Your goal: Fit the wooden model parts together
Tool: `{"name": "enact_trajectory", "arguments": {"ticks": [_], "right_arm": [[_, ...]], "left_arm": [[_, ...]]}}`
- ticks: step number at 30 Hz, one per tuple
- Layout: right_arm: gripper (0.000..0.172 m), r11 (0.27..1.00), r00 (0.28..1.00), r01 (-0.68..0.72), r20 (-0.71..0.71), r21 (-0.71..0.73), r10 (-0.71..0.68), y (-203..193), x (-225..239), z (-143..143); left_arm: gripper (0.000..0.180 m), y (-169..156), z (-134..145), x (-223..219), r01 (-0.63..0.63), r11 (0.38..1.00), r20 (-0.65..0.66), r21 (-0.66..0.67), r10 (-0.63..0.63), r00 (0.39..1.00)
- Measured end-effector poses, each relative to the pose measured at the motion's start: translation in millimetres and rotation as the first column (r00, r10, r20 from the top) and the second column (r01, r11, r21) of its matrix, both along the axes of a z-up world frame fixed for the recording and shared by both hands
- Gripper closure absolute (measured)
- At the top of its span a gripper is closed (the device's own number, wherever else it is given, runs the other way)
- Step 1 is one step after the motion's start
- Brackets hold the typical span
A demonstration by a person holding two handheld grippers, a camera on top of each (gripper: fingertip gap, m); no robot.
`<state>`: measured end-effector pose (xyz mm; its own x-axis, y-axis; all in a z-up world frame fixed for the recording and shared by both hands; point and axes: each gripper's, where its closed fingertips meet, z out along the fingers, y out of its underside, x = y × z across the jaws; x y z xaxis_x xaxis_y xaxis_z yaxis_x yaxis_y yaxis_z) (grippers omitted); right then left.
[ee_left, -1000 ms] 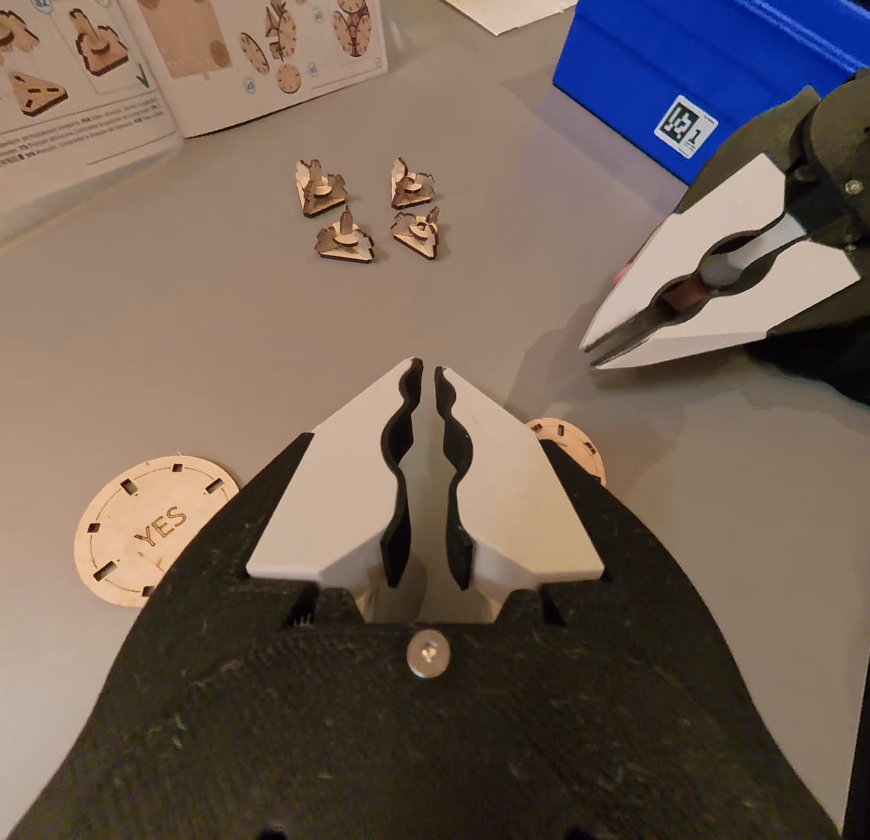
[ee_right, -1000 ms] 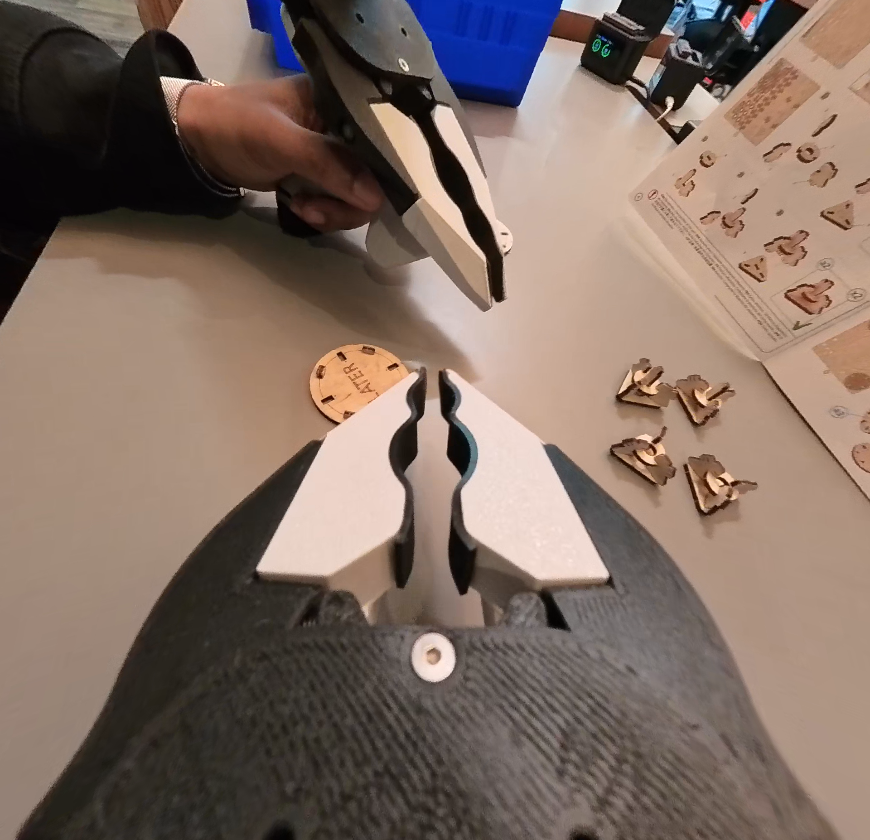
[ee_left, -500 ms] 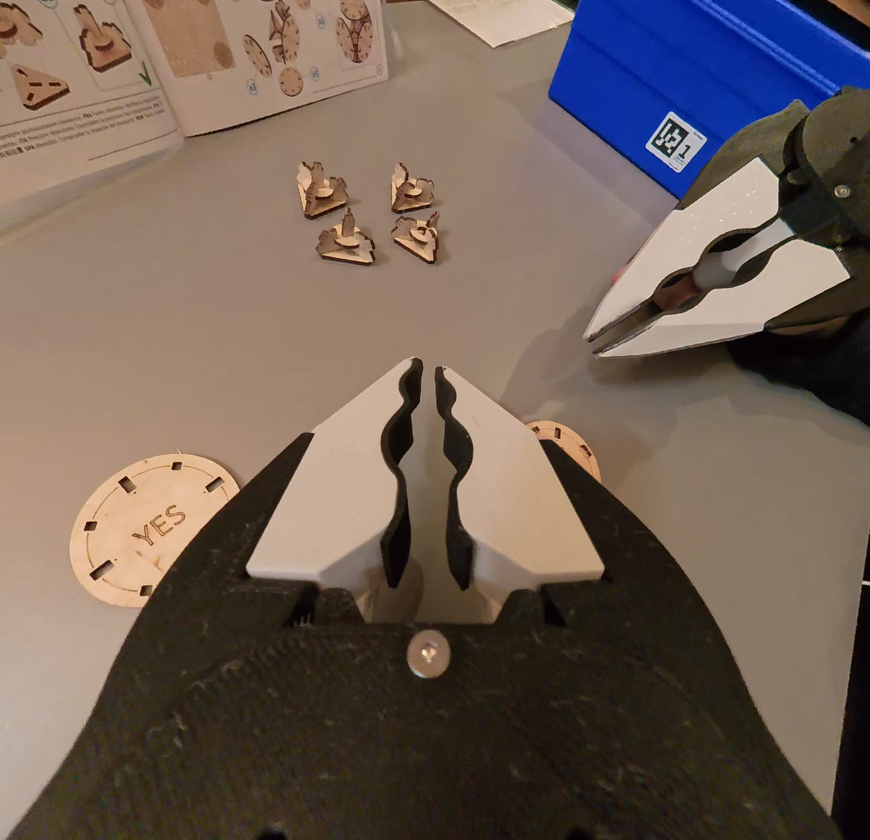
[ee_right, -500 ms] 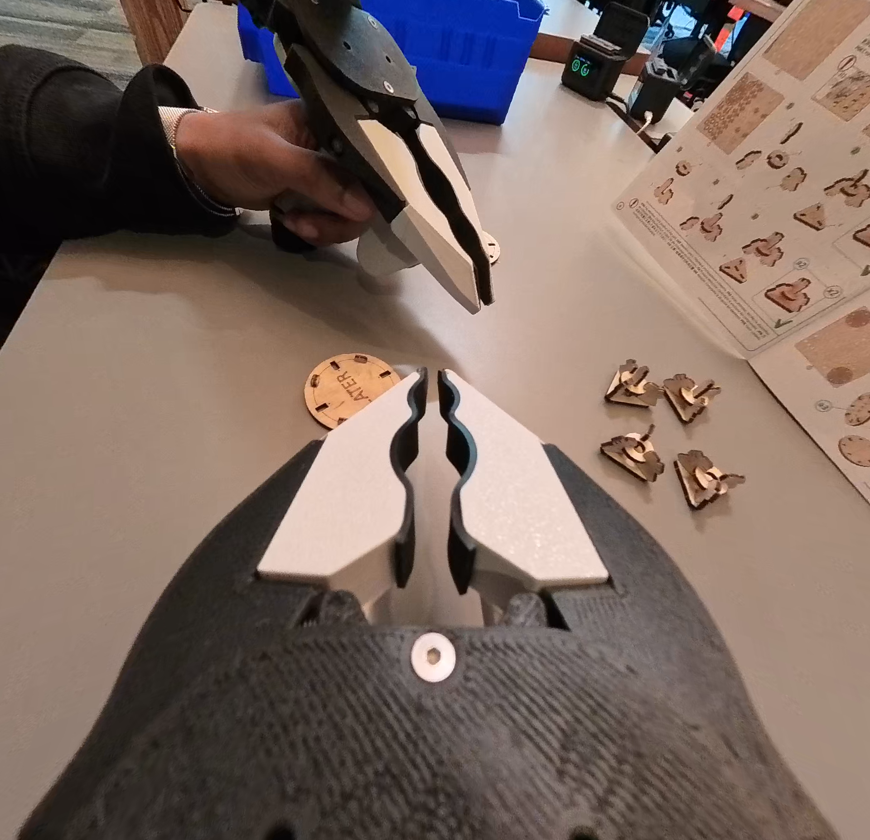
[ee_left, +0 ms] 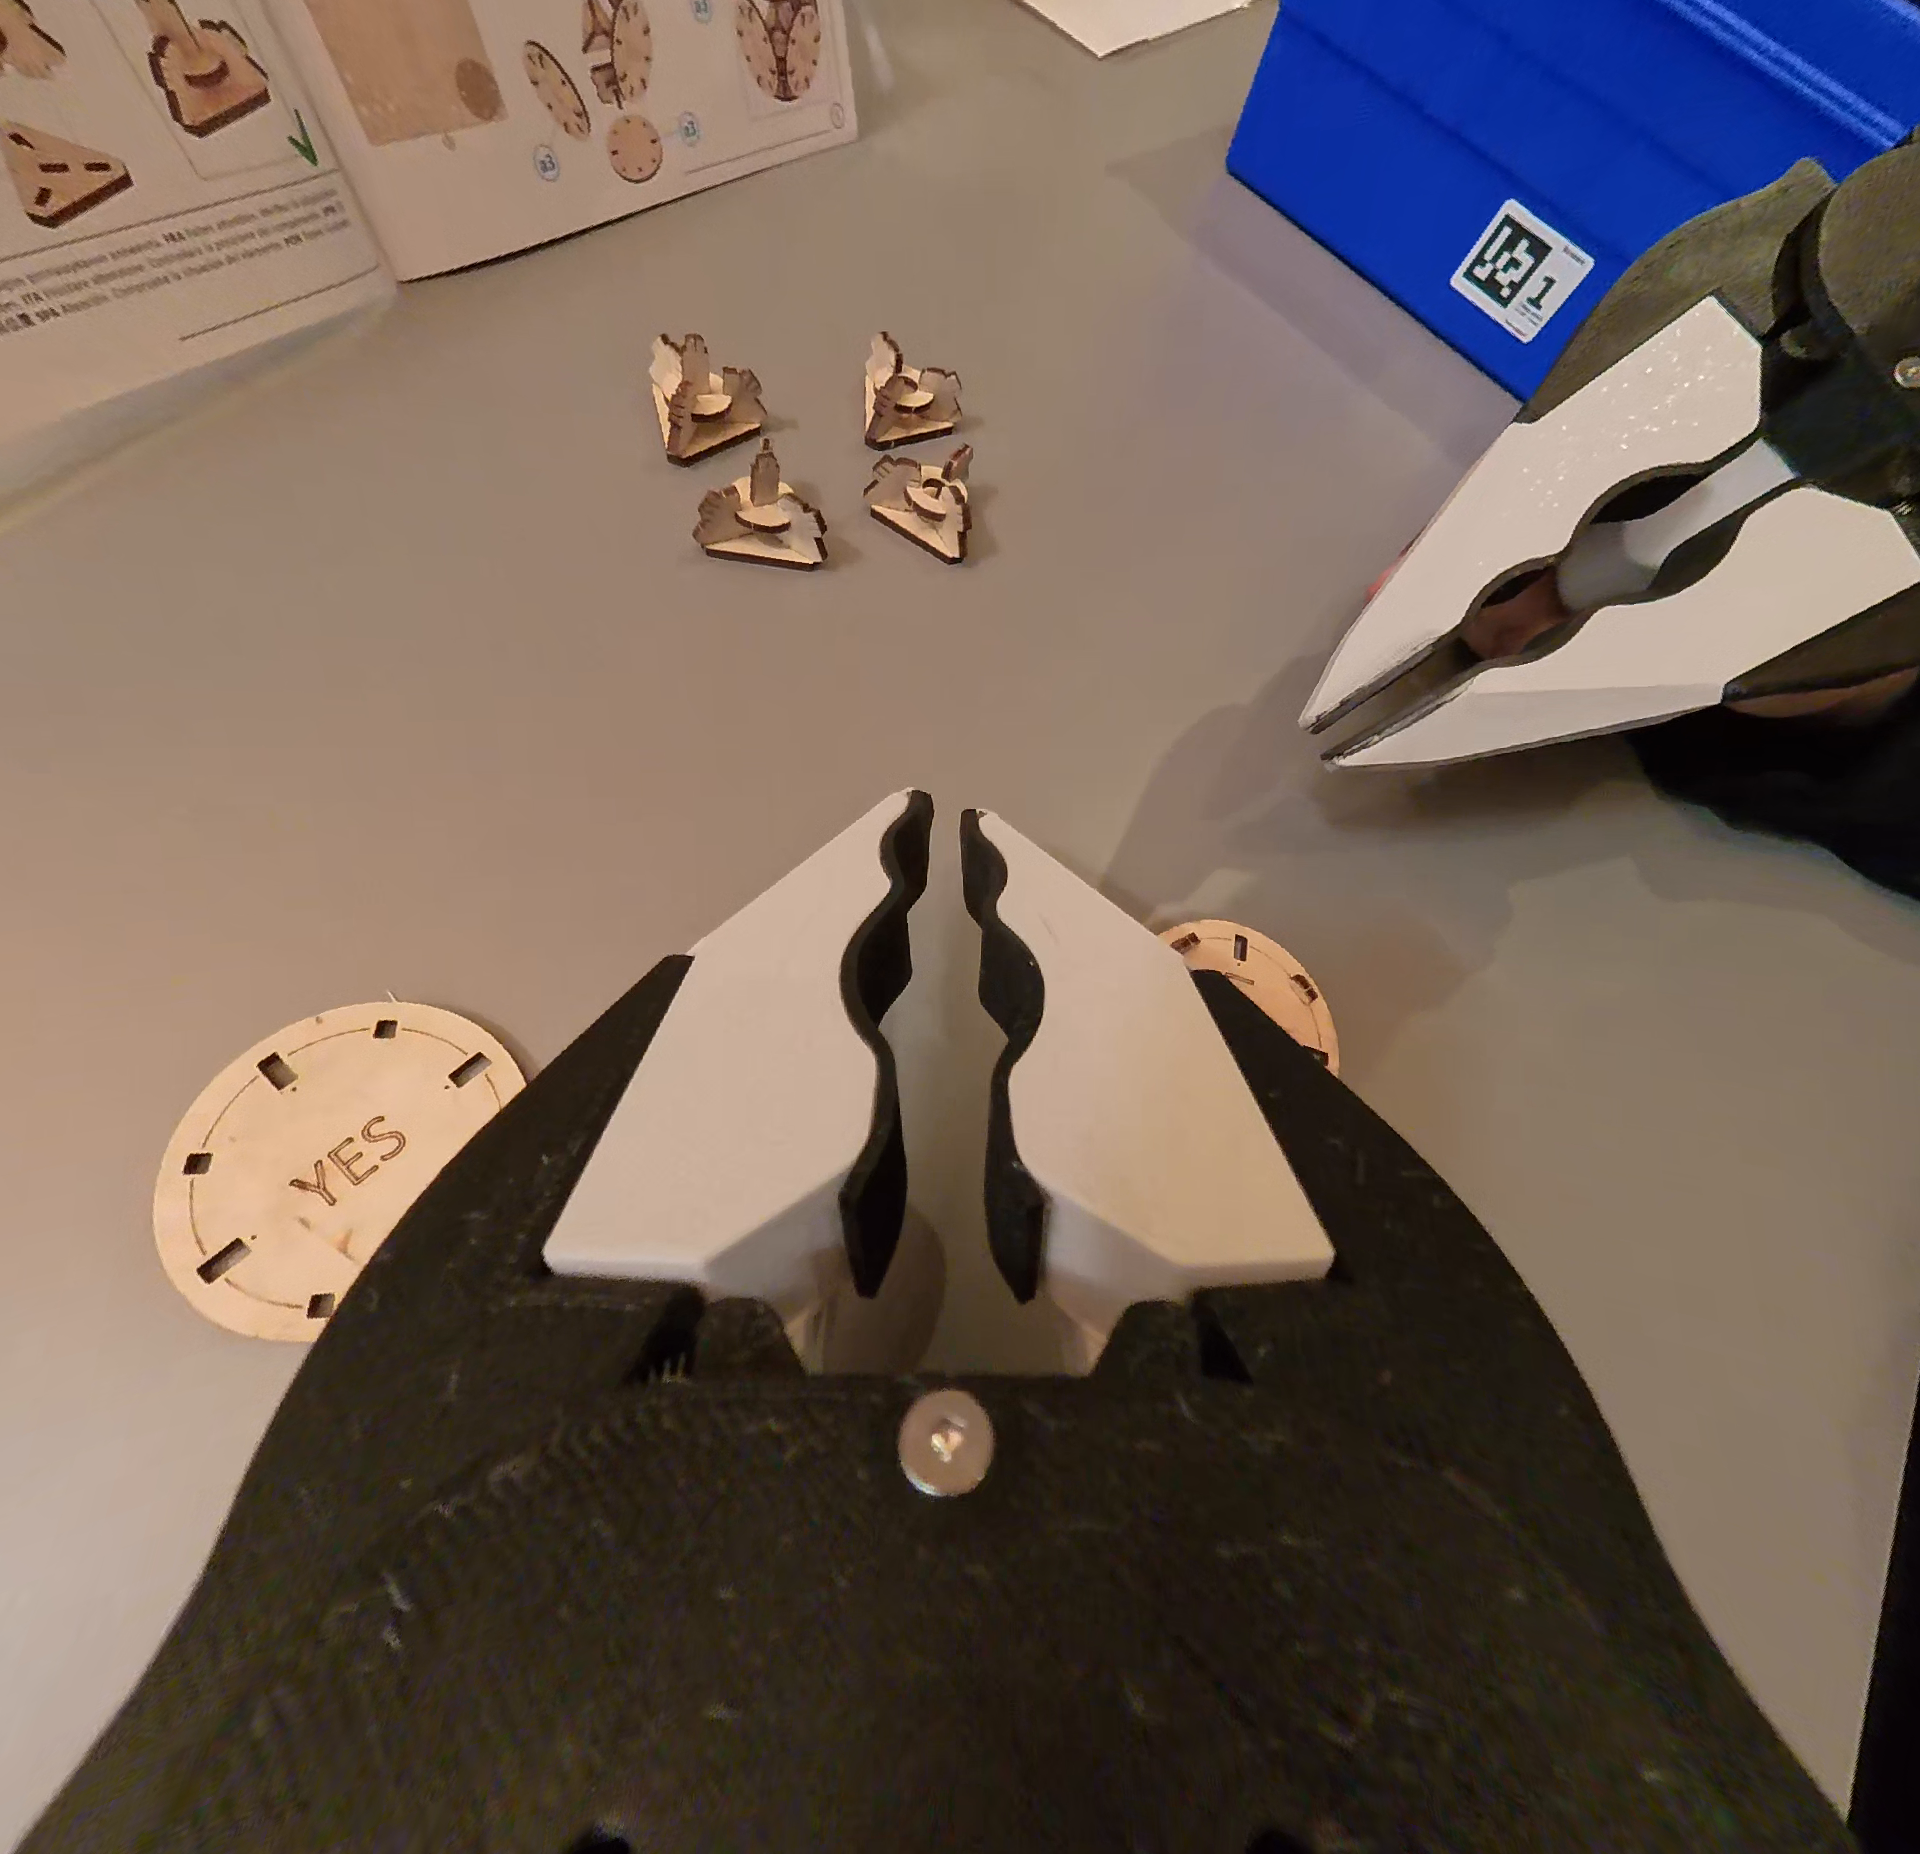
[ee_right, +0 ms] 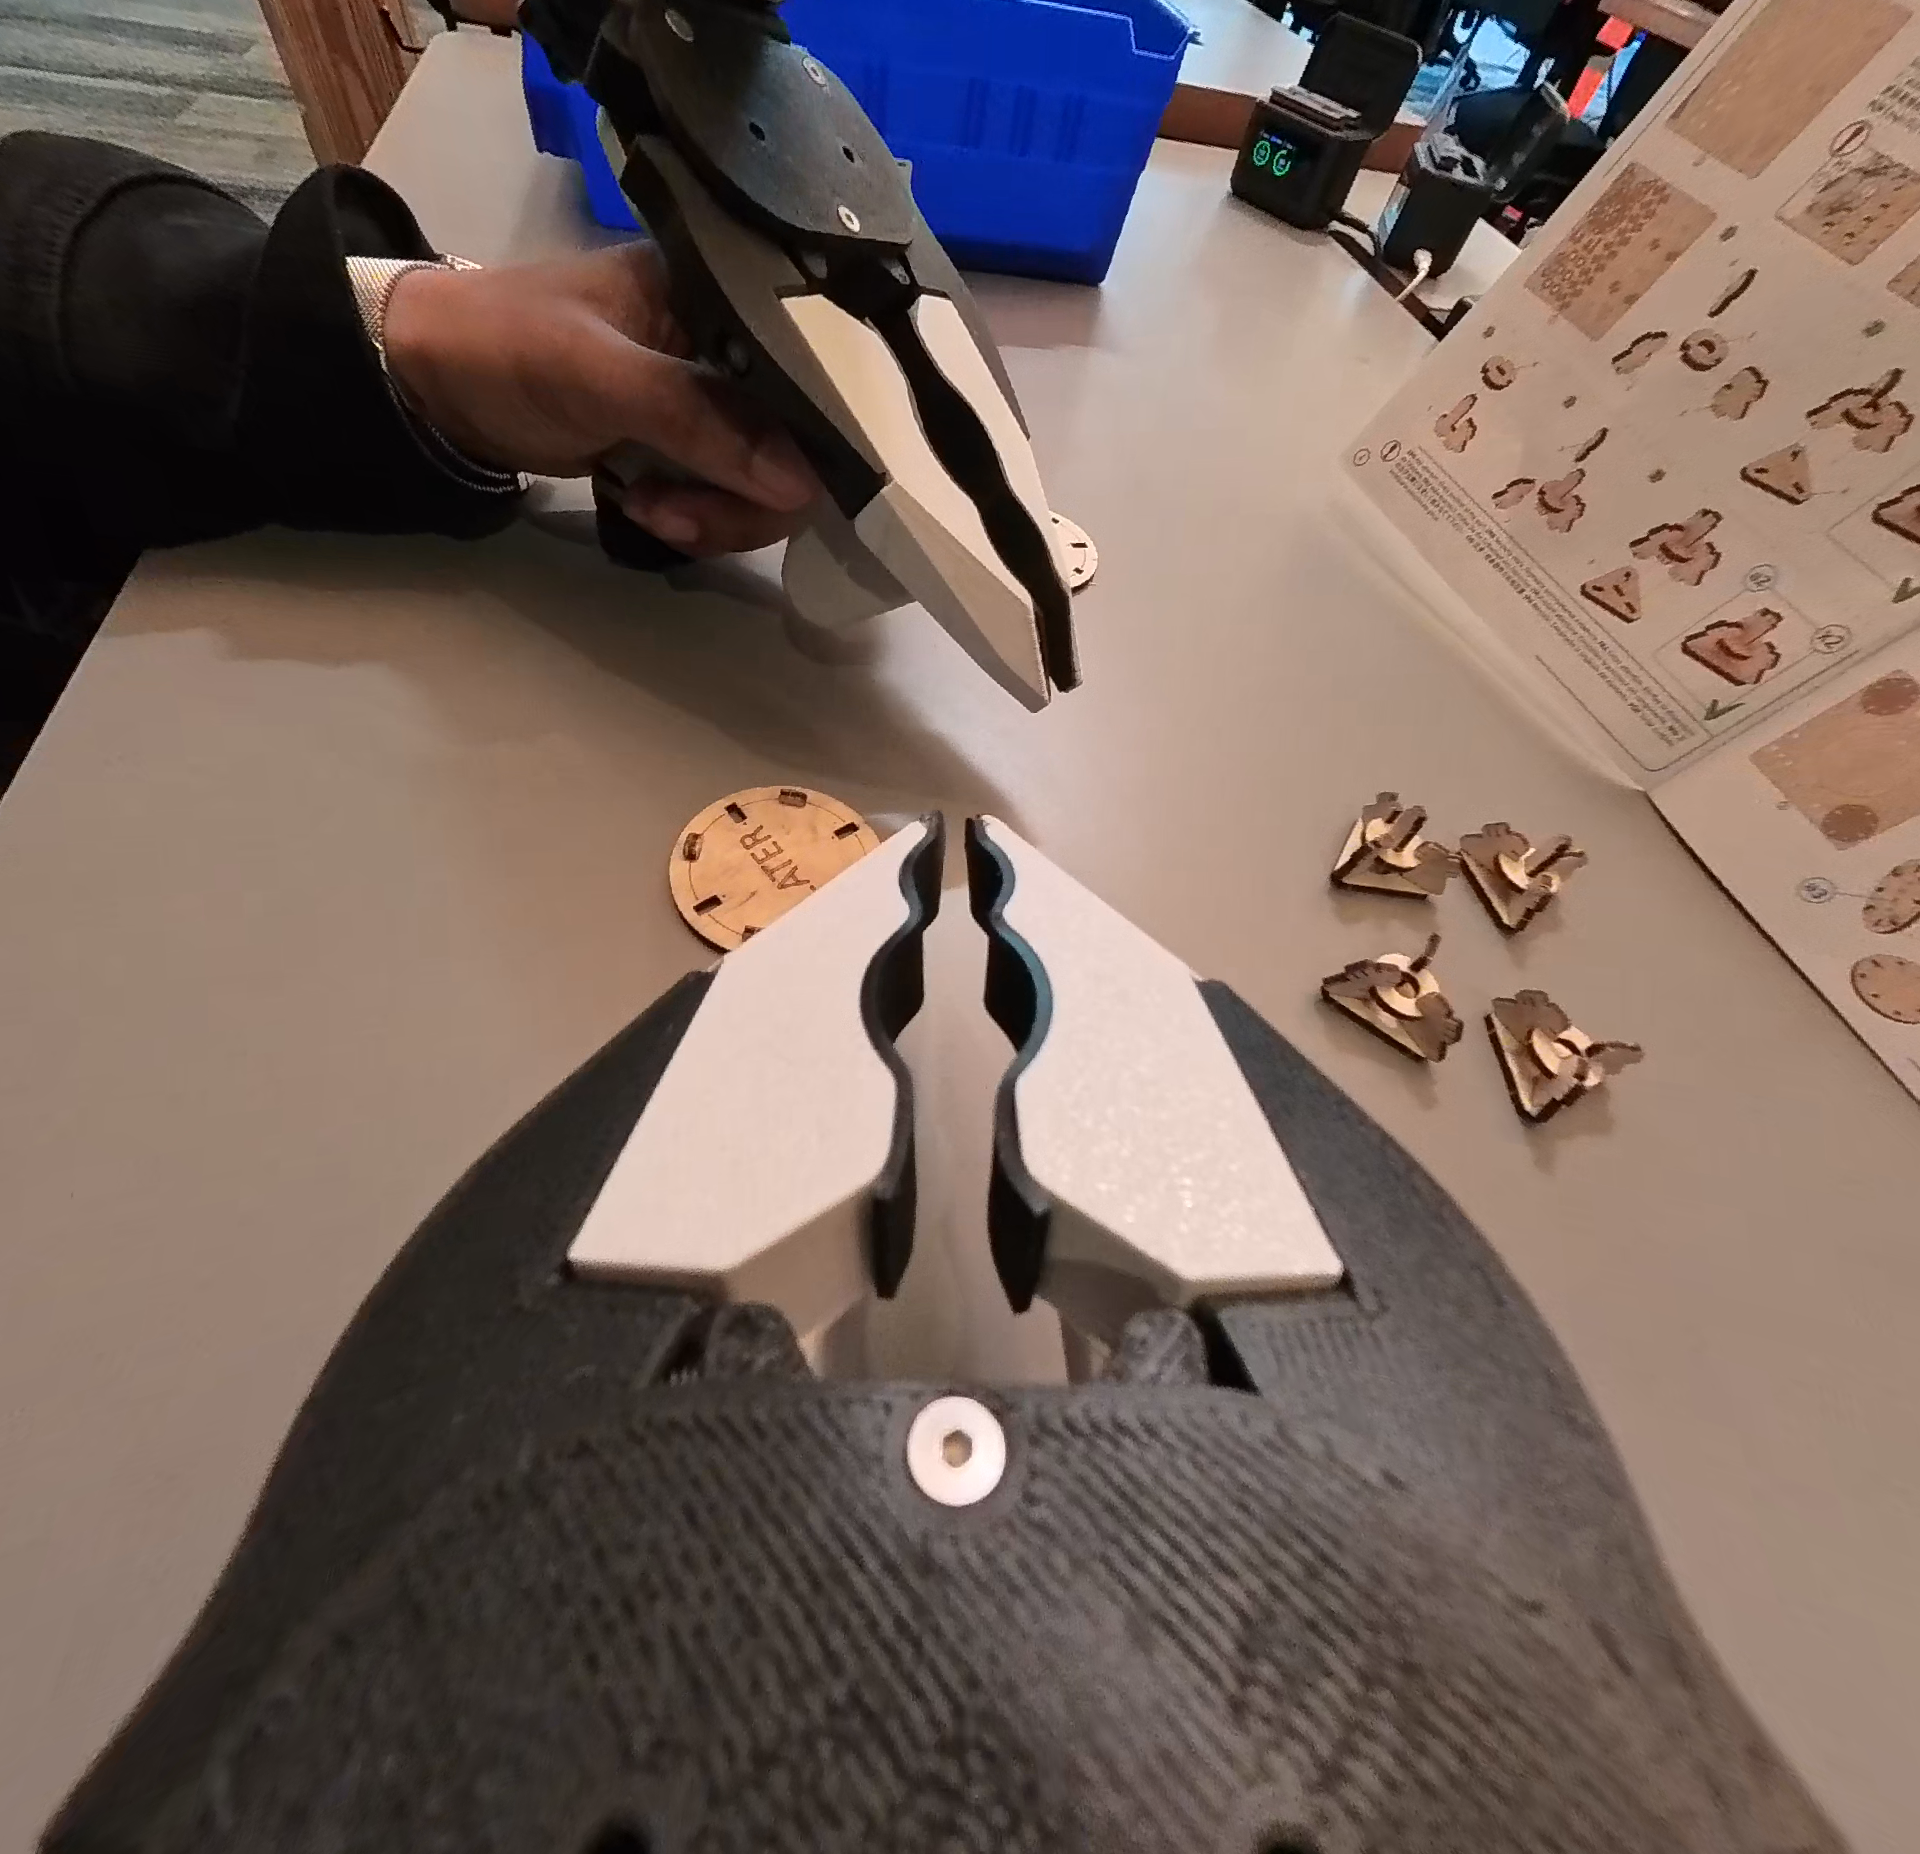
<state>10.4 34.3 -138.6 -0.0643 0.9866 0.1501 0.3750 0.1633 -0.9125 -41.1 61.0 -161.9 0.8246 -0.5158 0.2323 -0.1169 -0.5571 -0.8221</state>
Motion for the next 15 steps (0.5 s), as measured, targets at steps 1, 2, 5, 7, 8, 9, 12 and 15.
{"name": "enact_trajectory", "arguments": {"ticks": [1,2,5,7,8,9,12,15], "right_arm": [[0.169,1.0,1.0,0.0,0.0,0.0,0.0,0.1,0.0,0.0],[0.169,1.0,1.0,0.0,0.0,-0.001,0.0,0.1,0.1,0.1],[0.169,1.0,1.0,0.001,-0.002,-0.002,-0.001,0.3,0.0,0.2],[0.169,1.0,1.0,0.0,0.0,-0.003,0.0,0.2,0.1,0.1],[0.168,1.0,1.0,-0.001,0.001,-0.003,0.001,0.1,0.1,0.0],[0.168,1.0,1.0,-0.002,0.001,-0.002,0.002,-0.1,0.0,-0.1],[0.166,1.0,1.0,-0.004,-0.002,-0.001,0.004,-0.4,0.1,0.3],[0.161,1.0,1.0,-0.008,0.005,-0.01,0.008,-0.7,-0.1,-0.5]], "left_arm": [[0.176,0.0,0.0,0.0,0.0,1.0,0.0,0.0,0.0,1.0],[0.176,0.1,-0.1,-0.1,0.0,1.0,0.0,0.0,0.0,1.0],[0.176,0.2,-0.4,-0.3,-0.002,1.0,0.0,-0.003,0.002,1.0],[0.176,0.4,-0.2,-0.6,-0.003,1.0,0.002,-0.003,0.003,1.0],[0.177,0.5,0.1,-0.8,-0.004,1.0,0.004,-0.003,0.004,1.0],[0.177,0.6,0.2,-1.0,-0.005,1.0,0.007,-0.003,0.005,1.0],[0.176,0.7,-0.3,-0.9,-0.003,1.0,0.011,-0.009,0.003,1.0],[0.176,0.8,-0.6,-0.7,-0.001,1.0,0.011,-0.011,0.002,1.0]]}}
